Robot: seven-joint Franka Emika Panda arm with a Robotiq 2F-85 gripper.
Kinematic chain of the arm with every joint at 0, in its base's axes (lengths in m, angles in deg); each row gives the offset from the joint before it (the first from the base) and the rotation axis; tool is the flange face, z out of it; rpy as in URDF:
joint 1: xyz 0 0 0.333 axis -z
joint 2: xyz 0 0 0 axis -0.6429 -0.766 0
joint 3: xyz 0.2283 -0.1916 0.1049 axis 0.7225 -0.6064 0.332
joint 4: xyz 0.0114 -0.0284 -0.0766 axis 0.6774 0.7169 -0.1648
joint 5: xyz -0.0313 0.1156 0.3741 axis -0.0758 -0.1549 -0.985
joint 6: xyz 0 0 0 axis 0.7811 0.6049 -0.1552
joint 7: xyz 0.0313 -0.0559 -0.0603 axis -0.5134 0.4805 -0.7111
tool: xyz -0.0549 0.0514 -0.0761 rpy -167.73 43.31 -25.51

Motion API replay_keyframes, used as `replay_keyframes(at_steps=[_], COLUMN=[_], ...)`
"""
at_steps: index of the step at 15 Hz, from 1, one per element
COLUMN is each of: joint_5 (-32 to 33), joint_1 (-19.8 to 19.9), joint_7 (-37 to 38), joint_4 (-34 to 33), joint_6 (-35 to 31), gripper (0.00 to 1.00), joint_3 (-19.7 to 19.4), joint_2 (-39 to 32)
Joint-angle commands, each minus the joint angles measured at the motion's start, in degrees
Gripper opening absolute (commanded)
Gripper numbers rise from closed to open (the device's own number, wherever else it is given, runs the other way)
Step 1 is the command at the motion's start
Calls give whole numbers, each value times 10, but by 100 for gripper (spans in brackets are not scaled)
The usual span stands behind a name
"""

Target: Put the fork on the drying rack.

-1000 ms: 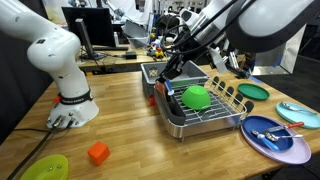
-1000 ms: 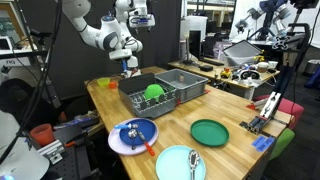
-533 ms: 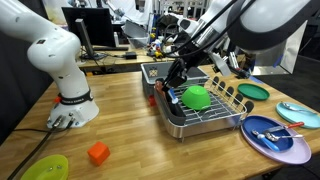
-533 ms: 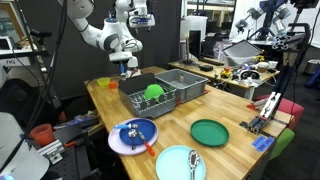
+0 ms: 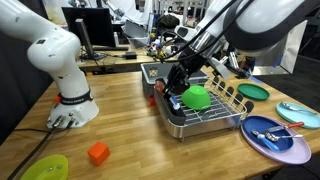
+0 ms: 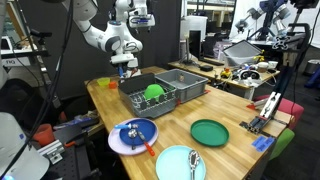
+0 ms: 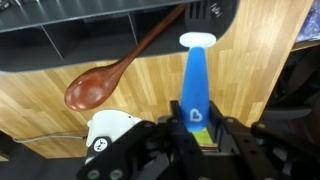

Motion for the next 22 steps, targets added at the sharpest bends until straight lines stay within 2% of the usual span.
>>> replay_keyframes(at_steps=[1,3,4,5,6,13,15,16,17,22], joint_5=[-27,-36,-40,-44,-46,-69,-84,-80,-86,-88], joint_1=[1,-5,-9,-12,-16,-26,-17,-33,-32,-32], joint_7=[-53,-66,-70,-73,-73,-73,-70,-67,-67,-67], joint_4=[-21,-27,-30,-34,-37,-50,-44,-53,-54,-53], joint_6=[42,56,64,71,76,81,71,68,68,68], gripper=[7,7,13,43,54,99,100,97,100,100], joint_3=[2,-4,-8,-12,-17,-38,-36,-46,-47,-48], joint_2=[-11,-10,-8,-7,-5,6,21,7,12,16])
